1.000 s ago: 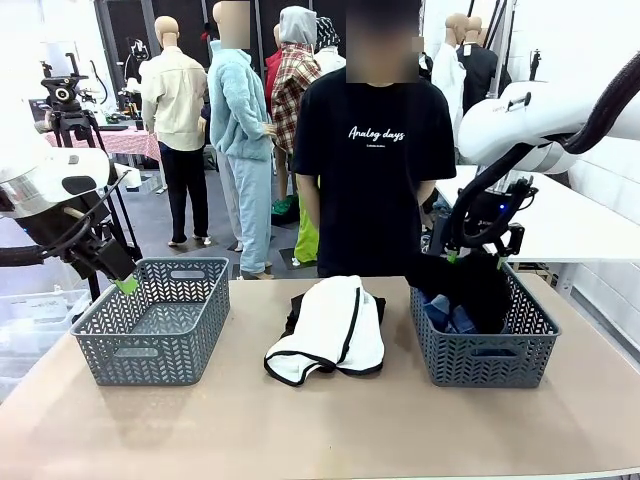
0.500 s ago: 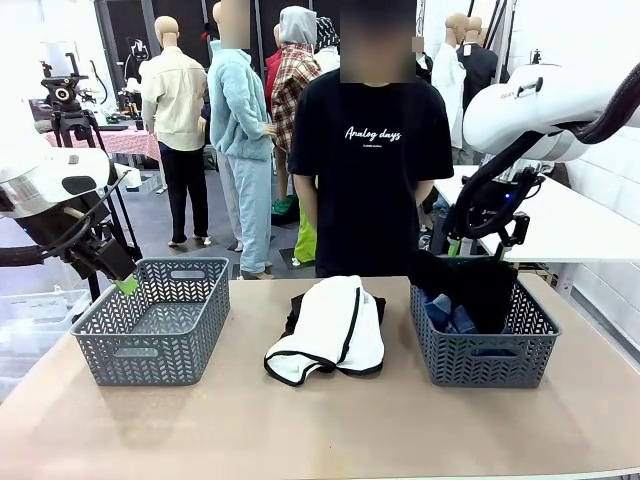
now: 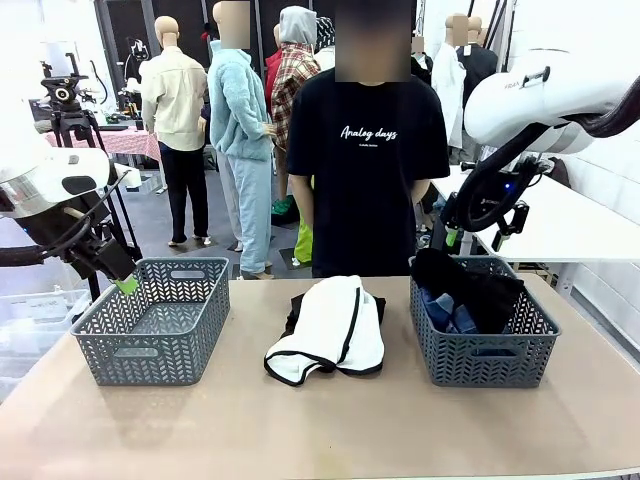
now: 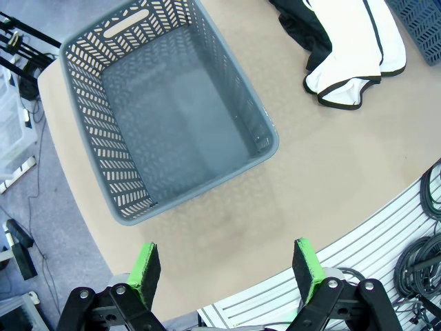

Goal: Sort the tops and bottoms.
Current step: Sort the clothes according to human instructions, then lift clothes from the center of the table with your left hand.

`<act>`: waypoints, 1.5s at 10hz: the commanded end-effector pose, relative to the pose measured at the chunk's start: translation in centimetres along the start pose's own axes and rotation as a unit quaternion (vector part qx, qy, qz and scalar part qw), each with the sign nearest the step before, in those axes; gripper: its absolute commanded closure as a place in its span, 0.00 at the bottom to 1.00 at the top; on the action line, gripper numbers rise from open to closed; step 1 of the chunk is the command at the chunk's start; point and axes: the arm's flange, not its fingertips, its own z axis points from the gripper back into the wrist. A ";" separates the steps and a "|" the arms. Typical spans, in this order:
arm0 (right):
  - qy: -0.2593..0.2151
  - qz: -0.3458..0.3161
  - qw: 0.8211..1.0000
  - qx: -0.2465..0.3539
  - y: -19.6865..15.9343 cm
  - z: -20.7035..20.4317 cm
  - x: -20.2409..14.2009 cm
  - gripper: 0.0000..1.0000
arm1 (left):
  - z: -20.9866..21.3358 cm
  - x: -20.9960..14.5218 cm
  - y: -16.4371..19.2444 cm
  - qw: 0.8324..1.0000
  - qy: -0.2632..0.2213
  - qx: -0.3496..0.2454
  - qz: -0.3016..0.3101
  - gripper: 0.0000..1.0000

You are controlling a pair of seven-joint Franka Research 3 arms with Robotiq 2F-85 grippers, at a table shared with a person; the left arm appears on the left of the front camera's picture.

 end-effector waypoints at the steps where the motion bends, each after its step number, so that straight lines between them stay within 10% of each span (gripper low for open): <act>1: 0.036 -0.016 0.999 -0.009 0.3 -1.3 0.5 0.00 | 0.0 -0.1 0.1 1.000 0.002 -0.003 0.000 0.00; 15: 0.000 0.000 1.000 0.000 0.0 0.0 0.0 0.00 | 0.0 -0.1 0.1 1.000 0.002 -0.003 0.000 0.00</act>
